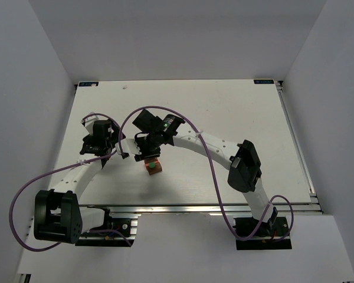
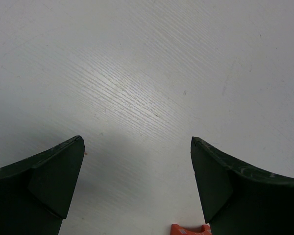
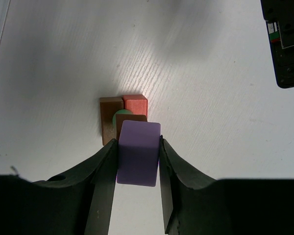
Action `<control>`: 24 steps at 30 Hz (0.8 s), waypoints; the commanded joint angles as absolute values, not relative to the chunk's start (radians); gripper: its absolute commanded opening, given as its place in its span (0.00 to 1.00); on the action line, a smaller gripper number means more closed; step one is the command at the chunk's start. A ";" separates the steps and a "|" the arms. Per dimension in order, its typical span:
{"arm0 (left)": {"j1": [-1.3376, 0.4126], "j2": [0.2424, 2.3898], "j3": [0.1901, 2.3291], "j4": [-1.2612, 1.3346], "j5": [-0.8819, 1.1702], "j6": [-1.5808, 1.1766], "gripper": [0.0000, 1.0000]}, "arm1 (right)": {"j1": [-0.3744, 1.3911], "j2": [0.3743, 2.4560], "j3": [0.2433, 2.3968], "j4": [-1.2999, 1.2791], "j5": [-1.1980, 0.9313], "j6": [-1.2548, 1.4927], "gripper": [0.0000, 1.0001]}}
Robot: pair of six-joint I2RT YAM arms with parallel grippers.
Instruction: Build the wood block tower
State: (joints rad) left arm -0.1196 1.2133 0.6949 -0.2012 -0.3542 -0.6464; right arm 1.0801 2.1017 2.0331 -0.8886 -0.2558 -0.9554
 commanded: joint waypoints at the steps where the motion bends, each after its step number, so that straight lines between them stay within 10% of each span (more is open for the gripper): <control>1: -0.115 1.187 0.690 -0.181 -0.345 -0.646 0.98 | 1.080 2.099 2.048 -0.897 -0.247 -0.976 0.20; 24: -0.112 1.195 0.689 -0.173 -0.331 -0.647 0.98 | 1.080 2.083 2.019 -0.893 -0.233 -0.980 0.19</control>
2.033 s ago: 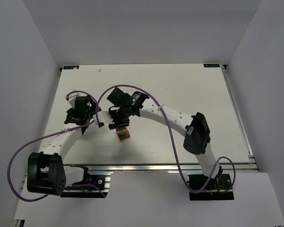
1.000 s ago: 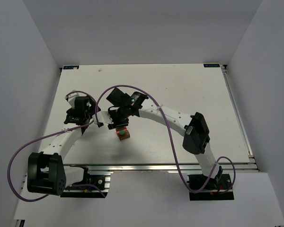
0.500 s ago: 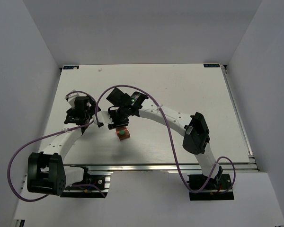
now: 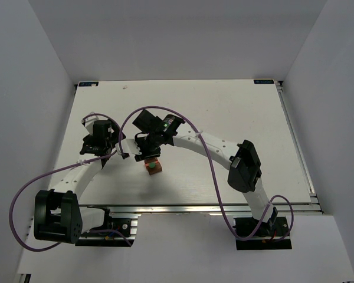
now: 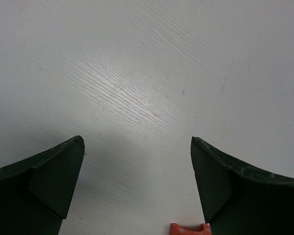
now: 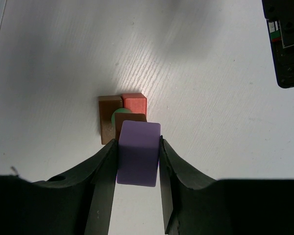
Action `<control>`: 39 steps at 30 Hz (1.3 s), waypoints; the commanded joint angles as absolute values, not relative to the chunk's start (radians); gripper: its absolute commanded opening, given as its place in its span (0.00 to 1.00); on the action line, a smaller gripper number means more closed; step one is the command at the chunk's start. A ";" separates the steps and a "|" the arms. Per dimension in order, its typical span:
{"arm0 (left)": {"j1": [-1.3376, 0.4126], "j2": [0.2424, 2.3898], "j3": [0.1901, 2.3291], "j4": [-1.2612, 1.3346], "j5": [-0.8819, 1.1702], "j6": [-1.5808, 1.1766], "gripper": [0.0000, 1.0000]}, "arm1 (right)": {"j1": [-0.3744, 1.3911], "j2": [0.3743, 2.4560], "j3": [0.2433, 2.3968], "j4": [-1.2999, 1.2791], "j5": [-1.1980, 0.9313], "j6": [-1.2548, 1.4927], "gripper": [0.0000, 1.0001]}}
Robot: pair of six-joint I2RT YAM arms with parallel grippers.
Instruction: Build the wood block tower
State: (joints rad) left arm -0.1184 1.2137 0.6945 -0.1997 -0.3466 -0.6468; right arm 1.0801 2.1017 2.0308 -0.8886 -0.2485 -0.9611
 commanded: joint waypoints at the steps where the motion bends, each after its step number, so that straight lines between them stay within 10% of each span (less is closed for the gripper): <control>1: -0.112 1.195 0.687 -0.175 -0.331 -0.647 0.98 | 1.080 2.083 2.017 -0.894 -0.232 -0.979 0.19; 16: -0.110 1.195 0.689 -0.175 -0.328 -0.647 0.98 | 1.080 2.077 2.002 -0.888 -0.233 -0.980 0.19; 39: -0.109 1.184 0.680 -0.166 -0.321 -0.646 0.98 | 1.080 2.079 2.005 -0.865 -0.227 -0.968 0.51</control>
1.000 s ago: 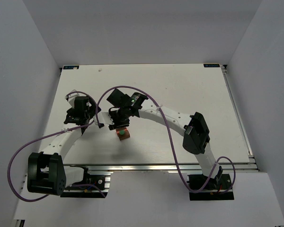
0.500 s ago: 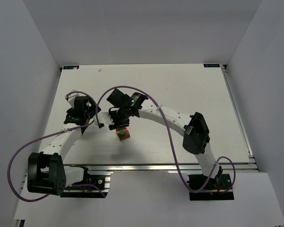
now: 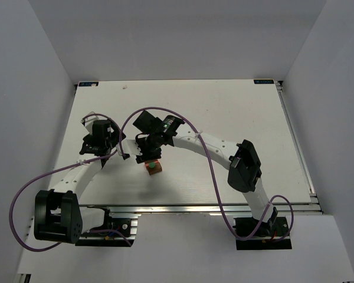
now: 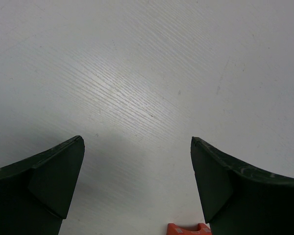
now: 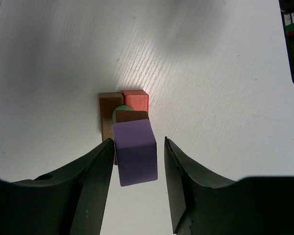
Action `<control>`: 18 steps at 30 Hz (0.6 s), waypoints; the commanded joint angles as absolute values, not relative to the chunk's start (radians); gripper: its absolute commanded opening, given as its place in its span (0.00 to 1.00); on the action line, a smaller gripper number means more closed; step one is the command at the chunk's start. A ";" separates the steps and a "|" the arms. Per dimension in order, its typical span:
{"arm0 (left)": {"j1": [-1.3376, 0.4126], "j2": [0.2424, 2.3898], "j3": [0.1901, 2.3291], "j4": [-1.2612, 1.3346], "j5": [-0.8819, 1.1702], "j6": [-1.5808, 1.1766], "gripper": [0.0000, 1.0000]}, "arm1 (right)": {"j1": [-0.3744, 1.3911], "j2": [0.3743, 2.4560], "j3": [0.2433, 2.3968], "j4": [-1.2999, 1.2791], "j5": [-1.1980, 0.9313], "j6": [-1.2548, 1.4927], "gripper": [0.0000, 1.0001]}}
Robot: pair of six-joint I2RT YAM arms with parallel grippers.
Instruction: Build the wood block tower
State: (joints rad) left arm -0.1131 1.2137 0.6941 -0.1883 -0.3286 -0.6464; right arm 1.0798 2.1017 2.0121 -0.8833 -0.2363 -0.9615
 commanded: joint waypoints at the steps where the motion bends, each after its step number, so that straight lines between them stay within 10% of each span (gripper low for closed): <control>1: -0.109 1.184 0.680 -0.166 -0.321 -0.646 0.98 | 1.080 2.079 2.003 -0.864 -0.226 -0.965 0.51; 18: -0.107 1.183 0.678 -0.166 -0.321 -0.647 0.98 | 1.080 2.083 2.008 -0.847 -0.225 -0.954 0.53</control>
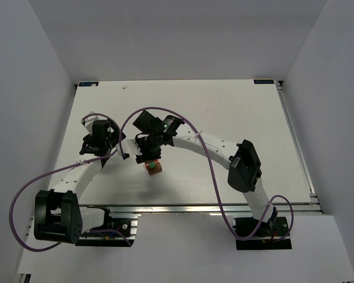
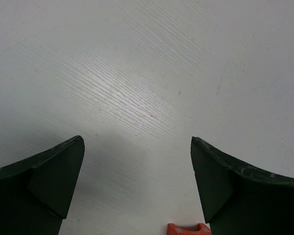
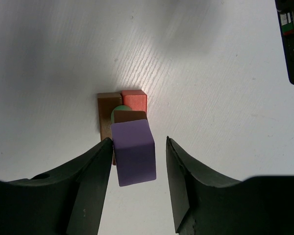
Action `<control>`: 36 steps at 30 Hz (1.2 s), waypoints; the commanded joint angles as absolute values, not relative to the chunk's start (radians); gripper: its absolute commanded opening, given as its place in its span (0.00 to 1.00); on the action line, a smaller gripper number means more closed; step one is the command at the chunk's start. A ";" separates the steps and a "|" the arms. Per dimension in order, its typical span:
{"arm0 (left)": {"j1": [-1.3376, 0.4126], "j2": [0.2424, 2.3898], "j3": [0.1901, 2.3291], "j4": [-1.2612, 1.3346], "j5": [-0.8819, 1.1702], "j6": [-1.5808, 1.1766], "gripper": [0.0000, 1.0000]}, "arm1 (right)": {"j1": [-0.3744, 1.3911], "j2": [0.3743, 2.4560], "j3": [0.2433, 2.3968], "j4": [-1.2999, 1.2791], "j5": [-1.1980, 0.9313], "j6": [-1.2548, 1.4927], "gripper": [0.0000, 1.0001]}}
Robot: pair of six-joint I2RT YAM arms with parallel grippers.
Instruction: Build the wood block tower
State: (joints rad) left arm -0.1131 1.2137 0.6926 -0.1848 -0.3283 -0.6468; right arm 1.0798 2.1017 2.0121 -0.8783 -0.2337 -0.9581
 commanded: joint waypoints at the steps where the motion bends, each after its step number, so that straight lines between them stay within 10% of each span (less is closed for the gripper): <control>1: -0.109 1.183 0.678 -0.166 -0.321 -0.647 0.98 | 1.080 2.085 2.008 -0.844 -0.229 -0.954 0.53; 21: -0.107 1.172 0.675 -0.164 -0.318 -0.646 0.98 | 1.081 2.077 2.014 -0.851 -0.250 -0.963 0.59; 28: -0.107 1.163 0.673 -0.164 -0.314 -0.649 0.98 | 1.081 2.045 2.025 -0.865 -0.287 -0.968 0.67; 31: -0.107 1.161 0.676 -0.166 -0.313 -0.650 0.98 | 1.081 2.014 2.020 -0.870 -0.330 -0.977 0.89; 36: -0.107 1.146 0.678 -0.166 -0.311 -0.653 0.98 | 1.081 1.915 1.931 -0.770 -0.339 -0.969 0.89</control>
State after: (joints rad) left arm -0.1120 1.1885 0.6777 -0.1753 -0.3206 -0.6476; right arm 1.0798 2.0338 1.9659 -0.8406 -0.3027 -0.9653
